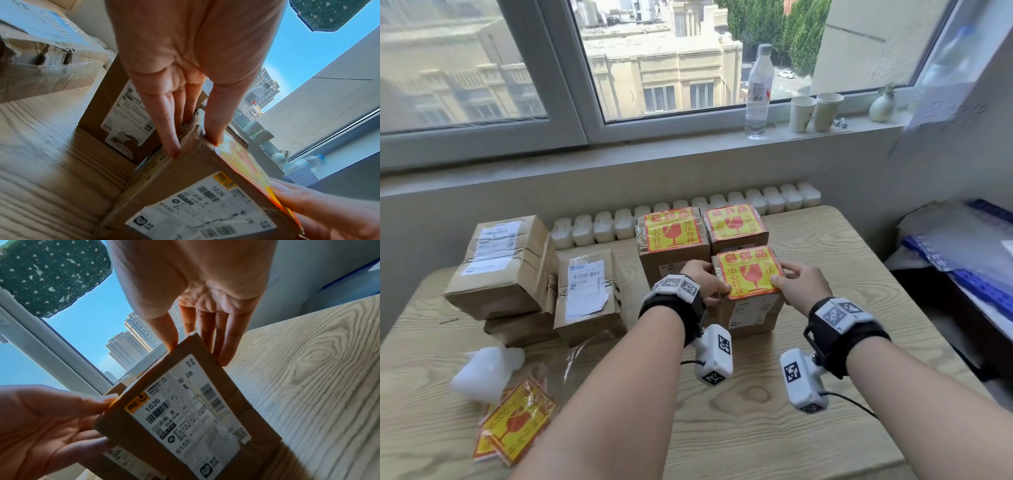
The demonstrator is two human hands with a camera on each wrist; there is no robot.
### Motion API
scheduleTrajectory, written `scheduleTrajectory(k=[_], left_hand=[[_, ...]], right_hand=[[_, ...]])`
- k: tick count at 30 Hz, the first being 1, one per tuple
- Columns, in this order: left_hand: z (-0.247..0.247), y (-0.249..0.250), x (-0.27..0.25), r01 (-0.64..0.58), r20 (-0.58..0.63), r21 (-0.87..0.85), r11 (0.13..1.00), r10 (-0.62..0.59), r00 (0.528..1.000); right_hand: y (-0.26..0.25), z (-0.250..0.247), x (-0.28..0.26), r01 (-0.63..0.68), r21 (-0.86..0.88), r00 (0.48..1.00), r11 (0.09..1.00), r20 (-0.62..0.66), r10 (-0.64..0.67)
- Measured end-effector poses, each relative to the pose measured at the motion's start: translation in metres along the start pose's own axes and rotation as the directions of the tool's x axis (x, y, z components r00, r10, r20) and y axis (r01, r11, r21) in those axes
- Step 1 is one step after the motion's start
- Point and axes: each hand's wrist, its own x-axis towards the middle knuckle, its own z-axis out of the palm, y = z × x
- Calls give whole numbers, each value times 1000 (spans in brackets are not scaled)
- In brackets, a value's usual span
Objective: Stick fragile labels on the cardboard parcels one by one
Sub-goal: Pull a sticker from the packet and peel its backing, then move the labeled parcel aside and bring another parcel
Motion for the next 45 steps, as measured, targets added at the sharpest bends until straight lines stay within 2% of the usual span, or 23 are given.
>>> scheduleTrajectory(k=[5,8,10,12,15,18,19,21,22,24,25,27,30,33,35,38,41,45], left_hand=[[-3,-1,-1,36,33,-11,999,-35,999],[-10,1,-7,40,25,-55,998,-39,999],[-22,0,-14,59,29,-123,991,-55,998],[-42,-6,-20,59,31,-166,984,-55,998],[-78,-23,-25,55,23,-221,974,-52,998],[-119,-45,-23,26,-139,-220,975,-57,989],[-134,-54,-22,37,-151,-270,962,-80,985],[-159,-66,-21,81,-149,-301,950,-130,980],[-175,-73,-14,98,-195,-267,959,-154,969],[-203,-89,-1,105,-335,-106,989,-135,933],[-213,-96,3,137,-364,-42,990,-142,920],[-226,-109,9,186,-344,106,977,-139,929],[-232,-123,20,218,-249,258,941,-154,956],[-228,-125,29,233,-262,328,916,-149,954],[-225,-124,35,271,-261,393,879,-176,949],[-219,-126,41,351,-299,403,845,-240,923],[-218,-124,42,376,-322,370,849,-263,910],[-214,-123,43,324,-250,311,893,-252,935]], right_hand=[[-3,4,-6,-12,-62,1000,998,25,13],[-13,6,-15,25,-144,998,989,-50,-33],[-26,8,-23,103,-188,977,977,-164,-134],[-45,15,-33,249,-229,922,941,-242,-303],[-79,42,-51,446,-262,855,856,-156,-494],[-104,88,-69,545,-236,829,805,4,-560],[-111,105,-73,557,-222,826,800,51,-561],[-114,133,-74,535,-207,844,819,163,-511],[-118,149,-72,515,-207,853,832,219,-474],[-123,178,-63,463,-220,872,859,284,-398],[-125,190,-59,432,-231,883,872,306,-356],[-127,209,-52,374,-270,901,887,334,-278],[-126,235,-44,280,-310,921,908,352,-164],[-123,255,-39,196,-350,924,916,380,-52],[-124,263,-39,196,-375,911,906,412,-27],[-126,267,-43,221,-340,886,914,462,-42],[-123,267,-42,240,-310,874,920,482,-65],[-119,262,-42,198,-269,869,943,493,-42]])
